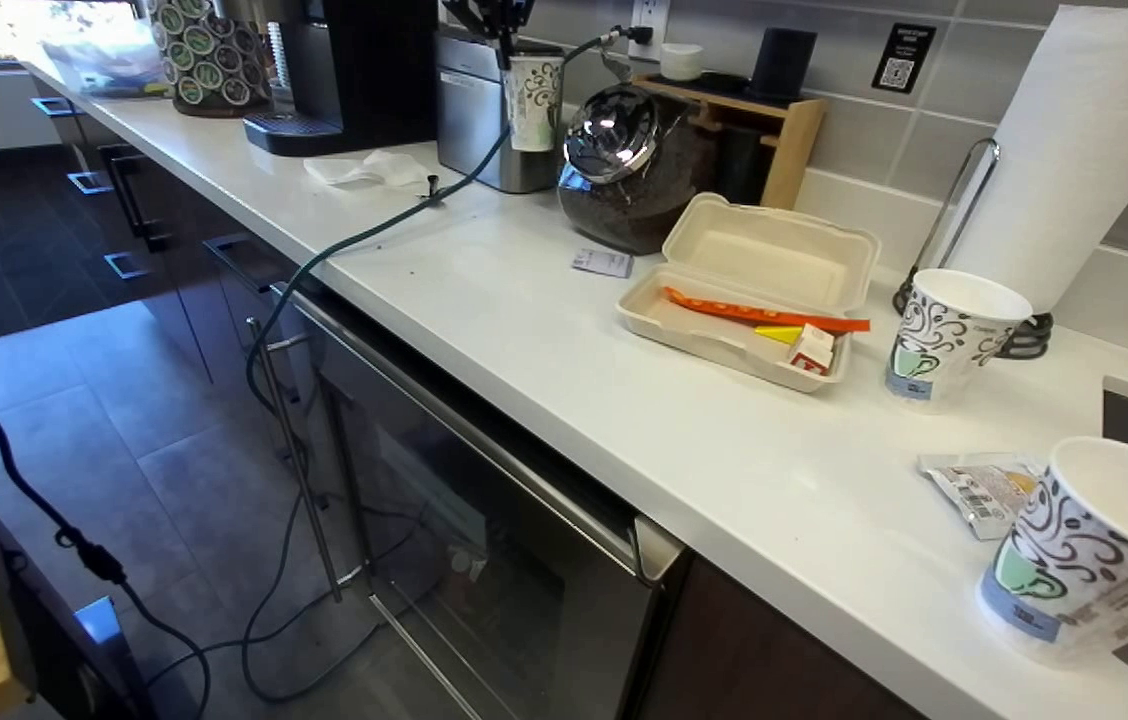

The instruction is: Remove the silver spoons from the food pack then move the coffee cup to the left.

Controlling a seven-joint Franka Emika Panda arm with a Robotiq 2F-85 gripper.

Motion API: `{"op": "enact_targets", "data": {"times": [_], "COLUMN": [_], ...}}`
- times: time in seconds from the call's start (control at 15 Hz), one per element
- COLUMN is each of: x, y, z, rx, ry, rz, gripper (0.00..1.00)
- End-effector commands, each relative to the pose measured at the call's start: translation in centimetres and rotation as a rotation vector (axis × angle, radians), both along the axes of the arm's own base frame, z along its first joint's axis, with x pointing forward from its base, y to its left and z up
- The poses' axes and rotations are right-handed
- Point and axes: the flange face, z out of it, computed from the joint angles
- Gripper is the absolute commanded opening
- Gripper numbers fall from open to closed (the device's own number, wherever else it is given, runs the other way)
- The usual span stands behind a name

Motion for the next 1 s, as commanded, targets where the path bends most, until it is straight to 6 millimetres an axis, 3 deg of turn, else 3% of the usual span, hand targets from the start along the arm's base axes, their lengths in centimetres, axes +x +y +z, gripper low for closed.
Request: {"op": "enact_targets", "data": {"times": [0.0,0.27,0.6,0.93], "x": [3.0,5.5,7.8,8.9], "y": [-1.7,-3.3,-3.2,-2.7], "z": [-1.0,-2.7,-4.3,-6.8], "rx": [-0.019,0.012,0.056,0.106], "ry": [-0.005,-0.014,-0.027,0.021], "rz": [0.022,0.046,0.107,0.159], "gripper": [0.01,0.01,0.01,0.01]}}
